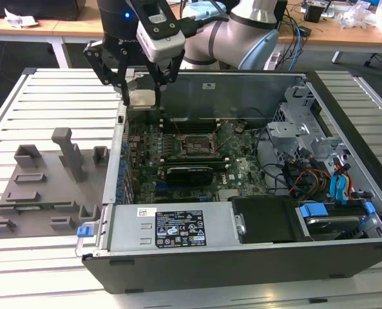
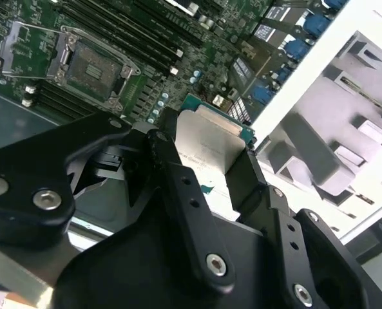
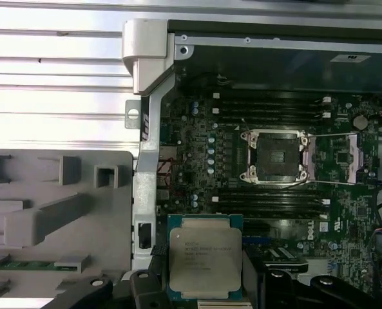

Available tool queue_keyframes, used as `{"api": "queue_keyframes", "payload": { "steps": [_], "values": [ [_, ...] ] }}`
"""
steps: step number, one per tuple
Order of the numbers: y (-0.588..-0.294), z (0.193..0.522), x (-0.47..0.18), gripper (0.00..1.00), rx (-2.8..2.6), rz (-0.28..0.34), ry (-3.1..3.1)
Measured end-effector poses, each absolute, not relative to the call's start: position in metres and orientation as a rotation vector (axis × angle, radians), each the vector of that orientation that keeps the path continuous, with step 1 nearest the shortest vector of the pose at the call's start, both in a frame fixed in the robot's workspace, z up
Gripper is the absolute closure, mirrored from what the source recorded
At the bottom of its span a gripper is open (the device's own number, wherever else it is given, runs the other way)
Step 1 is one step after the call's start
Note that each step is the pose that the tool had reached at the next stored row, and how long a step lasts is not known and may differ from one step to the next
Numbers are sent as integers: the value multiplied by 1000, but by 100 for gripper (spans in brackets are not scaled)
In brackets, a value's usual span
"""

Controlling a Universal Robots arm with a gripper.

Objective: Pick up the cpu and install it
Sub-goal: 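Pick up the cpu and move it towards the insertion slot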

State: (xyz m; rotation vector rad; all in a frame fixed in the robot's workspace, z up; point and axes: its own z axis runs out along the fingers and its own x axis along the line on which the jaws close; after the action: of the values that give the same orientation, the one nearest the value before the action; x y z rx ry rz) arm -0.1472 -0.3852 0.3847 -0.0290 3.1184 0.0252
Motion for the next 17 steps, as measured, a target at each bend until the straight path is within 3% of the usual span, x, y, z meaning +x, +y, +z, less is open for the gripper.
{"api": "queue_keyframes", "payload": {
  "steps": [17],
  "values": [
    [-380,376,-102,45,-29,25,3120]
  ]
}}
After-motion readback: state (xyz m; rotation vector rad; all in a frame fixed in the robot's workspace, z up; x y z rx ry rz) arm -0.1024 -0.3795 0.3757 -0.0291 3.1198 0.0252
